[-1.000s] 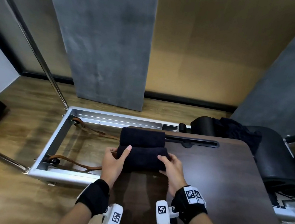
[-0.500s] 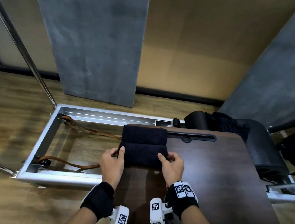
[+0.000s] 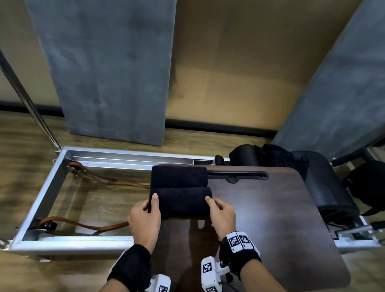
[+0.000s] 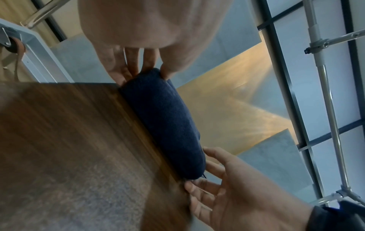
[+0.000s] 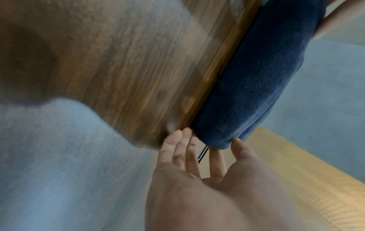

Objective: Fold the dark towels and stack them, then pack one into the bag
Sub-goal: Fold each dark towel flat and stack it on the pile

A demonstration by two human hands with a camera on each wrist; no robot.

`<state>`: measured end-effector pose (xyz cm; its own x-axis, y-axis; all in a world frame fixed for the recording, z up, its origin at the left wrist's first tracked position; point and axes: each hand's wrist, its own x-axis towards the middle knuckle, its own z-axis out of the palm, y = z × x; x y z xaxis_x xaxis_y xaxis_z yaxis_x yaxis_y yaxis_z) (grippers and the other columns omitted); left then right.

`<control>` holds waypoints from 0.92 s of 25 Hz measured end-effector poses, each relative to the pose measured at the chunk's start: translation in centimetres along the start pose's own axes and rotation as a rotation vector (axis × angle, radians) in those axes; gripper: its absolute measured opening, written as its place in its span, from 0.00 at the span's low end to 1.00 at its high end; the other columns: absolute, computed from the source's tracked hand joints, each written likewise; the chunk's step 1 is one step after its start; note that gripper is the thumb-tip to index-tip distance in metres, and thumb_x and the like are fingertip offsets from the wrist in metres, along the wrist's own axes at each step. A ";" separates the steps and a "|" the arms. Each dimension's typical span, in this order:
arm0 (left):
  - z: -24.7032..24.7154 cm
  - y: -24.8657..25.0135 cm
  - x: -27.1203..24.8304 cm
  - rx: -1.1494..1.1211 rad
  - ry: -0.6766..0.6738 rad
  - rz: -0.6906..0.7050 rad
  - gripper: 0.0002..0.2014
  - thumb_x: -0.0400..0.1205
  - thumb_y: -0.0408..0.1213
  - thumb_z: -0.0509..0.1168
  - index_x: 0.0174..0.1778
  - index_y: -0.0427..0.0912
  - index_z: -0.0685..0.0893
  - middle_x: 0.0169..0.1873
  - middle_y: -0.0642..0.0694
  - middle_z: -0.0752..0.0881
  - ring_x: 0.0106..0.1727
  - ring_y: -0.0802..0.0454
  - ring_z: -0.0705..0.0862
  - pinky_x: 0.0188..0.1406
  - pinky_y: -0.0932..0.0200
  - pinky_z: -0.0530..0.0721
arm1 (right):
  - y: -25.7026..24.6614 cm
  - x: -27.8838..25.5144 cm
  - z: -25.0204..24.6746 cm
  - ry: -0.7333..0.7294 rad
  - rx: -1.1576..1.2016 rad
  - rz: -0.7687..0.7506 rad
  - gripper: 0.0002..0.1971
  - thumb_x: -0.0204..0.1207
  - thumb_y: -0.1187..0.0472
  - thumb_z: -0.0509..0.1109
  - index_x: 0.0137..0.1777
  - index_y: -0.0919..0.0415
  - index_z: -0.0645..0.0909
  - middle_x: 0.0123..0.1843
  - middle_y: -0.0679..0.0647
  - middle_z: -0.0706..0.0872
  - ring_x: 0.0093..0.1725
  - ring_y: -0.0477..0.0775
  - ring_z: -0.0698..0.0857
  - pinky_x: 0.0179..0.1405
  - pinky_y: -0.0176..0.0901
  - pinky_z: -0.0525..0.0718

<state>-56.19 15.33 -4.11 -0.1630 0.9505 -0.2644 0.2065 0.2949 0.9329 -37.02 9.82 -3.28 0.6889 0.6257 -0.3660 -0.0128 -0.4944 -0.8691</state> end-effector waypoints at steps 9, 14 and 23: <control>1.7 2.5 -4.9 0.114 0.294 0.221 0.04 0.88 0.42 0.68 0.56 0.49 0.80 0.55 0.49 0.78 0.51 0.48 0.81 0.68 0.28 0.79 | 0.8 0.6 -4.3 -0.095 -0.044 0.013 0.19 0.83 0.48 0.74 0.70 0.53 0.85 0.59 0.57 0.90 0.60 0.55 0.88 0.54 0.53 0.92; 7.3 4.4 -9.9 0.101 0.221 0.409 0.08 0.88 0.41 0.68 0.48 0.59 0.77 0.40 0.57 0.80 0.42 0.61 0.79 0.49 0.43 0.84 | 1.7 1.8 -11.7 -0.102 -0.002 0.015 0.08 0.83 0.51 0.73 0.57 0.53 0.88 0.50 0.51 0.91 0.54 0.53 0.89 0.30 0.40 0.84; 28.9 5.3 -23.1 0.258 -0.381 0.400 0.09 0.86 0.42 0.71 0.39 0.53 0.84 0.32 0.55 0.86 0.36 0.61 0.84 0.38 0.65 0.79 | 6.1 6.6 -33.7 -0.166 0.174 0.045 0.09 0.85 0.60 0.71 0.53 0.67 0.88 0.38 0.60 0.89 0.34 0.53 0.86 0.28 0.41 0.79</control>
<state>-23.48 -2.28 -0.15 0.3225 0.9464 -0.0192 0.4157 -0.1233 0.9011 -8.12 -9.42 0.18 0.5565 0.7031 -0.4427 -0.1754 -0.4214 -0.8897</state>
